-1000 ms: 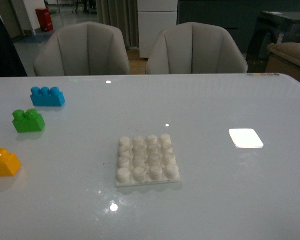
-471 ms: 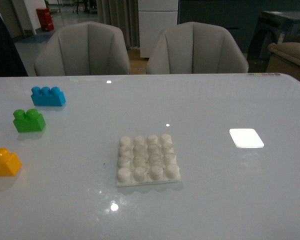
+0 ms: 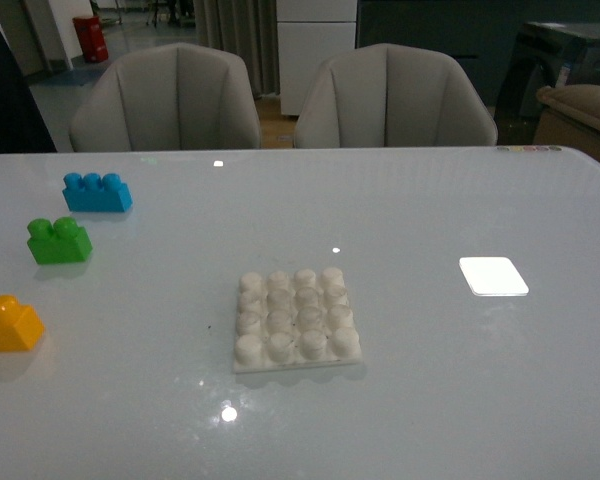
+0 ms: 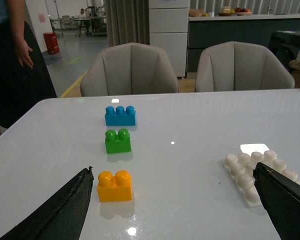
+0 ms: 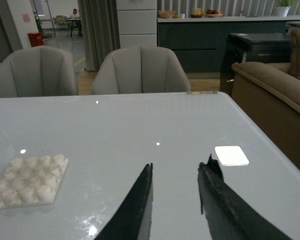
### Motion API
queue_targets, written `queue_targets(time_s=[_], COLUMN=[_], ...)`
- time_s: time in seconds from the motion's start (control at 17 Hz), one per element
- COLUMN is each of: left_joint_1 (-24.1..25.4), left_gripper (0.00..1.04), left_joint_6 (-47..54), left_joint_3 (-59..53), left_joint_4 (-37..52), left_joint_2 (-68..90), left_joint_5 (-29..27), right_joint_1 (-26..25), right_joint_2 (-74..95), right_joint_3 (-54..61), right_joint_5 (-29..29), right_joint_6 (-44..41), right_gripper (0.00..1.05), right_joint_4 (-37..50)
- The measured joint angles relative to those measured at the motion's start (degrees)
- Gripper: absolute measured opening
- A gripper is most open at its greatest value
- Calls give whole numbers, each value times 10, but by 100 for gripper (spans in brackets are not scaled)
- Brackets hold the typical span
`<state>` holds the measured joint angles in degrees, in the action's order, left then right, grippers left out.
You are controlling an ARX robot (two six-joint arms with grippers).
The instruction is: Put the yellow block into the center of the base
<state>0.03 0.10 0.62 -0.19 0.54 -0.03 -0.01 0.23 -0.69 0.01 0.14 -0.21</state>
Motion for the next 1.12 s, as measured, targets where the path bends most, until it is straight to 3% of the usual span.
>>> queue_targets(time_s=[0.35, 0.71, 0.88, 1.0, 1.12], left_joint_1=[0, 0, -55, -44, -2], left_gripper=[98, 98, 98, 98, 98], left_joint_6=[0, 0, -63, -78, -76], left_joint_3=[0, 0, 89, 96, 98], left_joint_4=[0, 0, -193, -185, -123], left_joint_2=[0, 0, 125, 152, 191], left_joint_5=[0, 0, -99, -94, -59], right_joint_1=[0, 0, 0, 0, 0], right_joint_2=[0, 0, 0, 0, 0], right_joint_3=[0, 0, 0, 0, 0], right_joint_5=[0, 0, 0, 0, 0], right_joint_6=[0, 0, 0, 0, 0], right_gripper=[99, 98, 98, 98, 98], right_joint_4=[0, 0, 0, -1, 0])
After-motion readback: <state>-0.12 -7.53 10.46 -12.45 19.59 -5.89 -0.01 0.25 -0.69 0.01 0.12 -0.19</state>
